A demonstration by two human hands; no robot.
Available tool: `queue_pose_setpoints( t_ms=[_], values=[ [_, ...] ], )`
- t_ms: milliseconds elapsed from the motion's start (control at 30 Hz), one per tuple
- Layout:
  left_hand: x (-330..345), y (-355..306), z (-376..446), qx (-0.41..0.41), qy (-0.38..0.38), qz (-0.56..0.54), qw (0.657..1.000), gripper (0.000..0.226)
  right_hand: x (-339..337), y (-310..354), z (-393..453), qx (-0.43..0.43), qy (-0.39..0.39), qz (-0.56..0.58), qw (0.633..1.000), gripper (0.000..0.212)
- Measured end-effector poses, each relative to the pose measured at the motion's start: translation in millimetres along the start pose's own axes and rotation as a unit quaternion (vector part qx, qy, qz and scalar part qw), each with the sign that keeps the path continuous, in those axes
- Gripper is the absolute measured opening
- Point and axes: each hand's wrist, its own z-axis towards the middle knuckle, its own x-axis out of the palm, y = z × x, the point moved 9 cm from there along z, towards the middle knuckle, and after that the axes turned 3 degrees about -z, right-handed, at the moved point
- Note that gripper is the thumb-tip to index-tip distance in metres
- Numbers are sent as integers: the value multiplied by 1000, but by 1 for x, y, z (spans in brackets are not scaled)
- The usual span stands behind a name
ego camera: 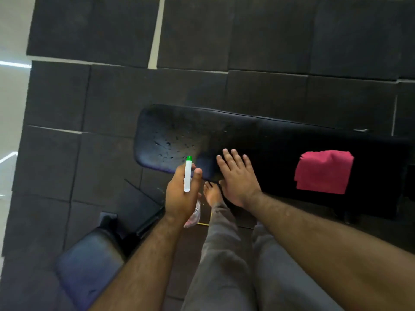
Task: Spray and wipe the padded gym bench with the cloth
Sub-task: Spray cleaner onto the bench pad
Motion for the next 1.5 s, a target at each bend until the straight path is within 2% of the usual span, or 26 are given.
queue_pose_setpoints(
  t_ms=[100, 233, 533, 633, 900, 1100, 1333, 1500],
  values=[
    [-36, 28, 24, -53, -23, -11, 998, 45, 5, 45, 36, -6, 9, -24, 1000, 85],
    [-69, 68, 54, -107, -16, 13, 994, 24, 12, 69, 67, 11, 10, -46, 999, 73],
    [-91, 123, 95, -194, 57, 118, 972, 45, 19, 63, 73, 12, 11, -80, 997, 71],
    [-93, 131, 106, -215, 48, 134, 966, 52, 20, 61, 73, 11, 15, -87, 996, 71],
    [-90, 87, 176, -171, 39, 89, 981, 51, 19, 61, 72, 12, 14, -85, 996, 74],
    [-83, 61, 212, -165, 50, 160, 972, 51, 14, 59, 71, 1, 11, -72, 997, 70],
    [-55, 54, 153, -85, 166, 259, 948, 47, 13, 54, 63, -46, 16, -68, 996, 72],
    [-30, 80, 84, -73, 165, 315, 932, 45, 19, 36, 44, -102, 11, -117, 988, 73]
  ],
)
